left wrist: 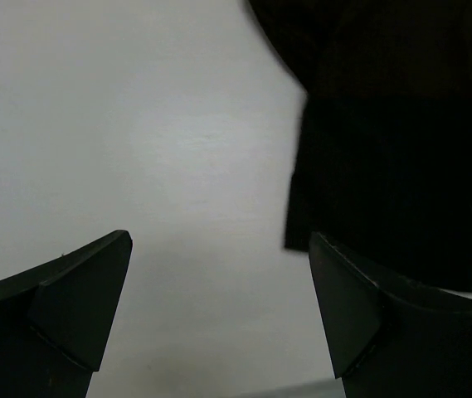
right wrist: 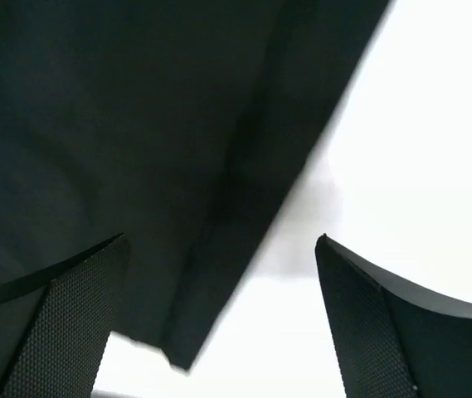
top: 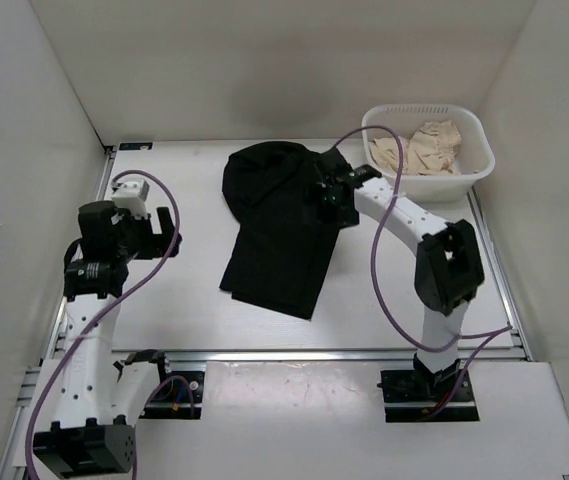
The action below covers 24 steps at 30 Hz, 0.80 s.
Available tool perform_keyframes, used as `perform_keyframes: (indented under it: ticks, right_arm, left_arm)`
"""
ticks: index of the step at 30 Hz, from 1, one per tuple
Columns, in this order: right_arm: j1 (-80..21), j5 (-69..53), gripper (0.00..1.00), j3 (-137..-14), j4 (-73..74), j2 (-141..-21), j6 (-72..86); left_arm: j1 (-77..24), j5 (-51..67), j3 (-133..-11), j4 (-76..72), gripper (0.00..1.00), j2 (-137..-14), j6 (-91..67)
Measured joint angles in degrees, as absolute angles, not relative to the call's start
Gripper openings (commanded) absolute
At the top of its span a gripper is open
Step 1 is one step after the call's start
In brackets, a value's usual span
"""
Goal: Fold and stack the trousers
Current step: Move the trousers to the center of the board, then flatten the trousers out
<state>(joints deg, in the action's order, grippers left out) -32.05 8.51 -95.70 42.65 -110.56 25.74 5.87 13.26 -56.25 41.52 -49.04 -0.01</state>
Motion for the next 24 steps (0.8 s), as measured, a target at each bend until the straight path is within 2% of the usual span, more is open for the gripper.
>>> perform_keyframes:
  ticks: [3,4,6,11,15,20,22,23,24]
  right_arm:
    - [-32.69,8.54,0.88,-87.85,43.48,-104.29,27.77]
    - [-32.32,8.93,0.82,-87.05,43.27,-102.96,28.29]
    - [-31.24,9.78,0.78,-85.10,41.43,-100.42,29.63]
    - [-28.80,9.58,0.67,-75.68,34.28,-98.32,34.37]
    - [-26.46,6.94,0.64,-69.38,28.93,-100.88,39.59]
    - [-24.18,4.69,0.63,-69.32,23.86,-106.50,43.38]
    - [-24.18,4.12,0.63,-69.73,22.90,-107.46,44.45]
    - [-24.18,3.77,0.63,-69.78,22.06,-107.55,44.93]
    - [-24.18,3.20,0.63,-69.78,21.41,-107.57,45.36]
  left_arm:
    - [1.34,15.84,-56.27,44.58,1.00,-53.43,-0.01]
    - [-0.64,16.01,-56.31,45.17,1.00,-55.55,-0.01]
    - [-4.84,15.70,-56.99,46.50,1.00,-60.95,-0.08]
    - [-18.55,15.70,-66.15,48.47,1.00,-77.95,-0.03]
    - [-30.81,16.93,-73.84,46.96,1.00,-89.80,-0.05]
    - [-43.75,18.04,-73.71,44.14,0.99,-99.50,-0.01]
    - [-46.54,17.85,-71.48,42.87,0.88,-101.23,-0.05]
    - [-47.07,17.28,-70.06,42.24,0.74,-101.62,-0.16]
    - [-47.11,16.51,-68.95,41.89,0.69,-101.95,-0.25]
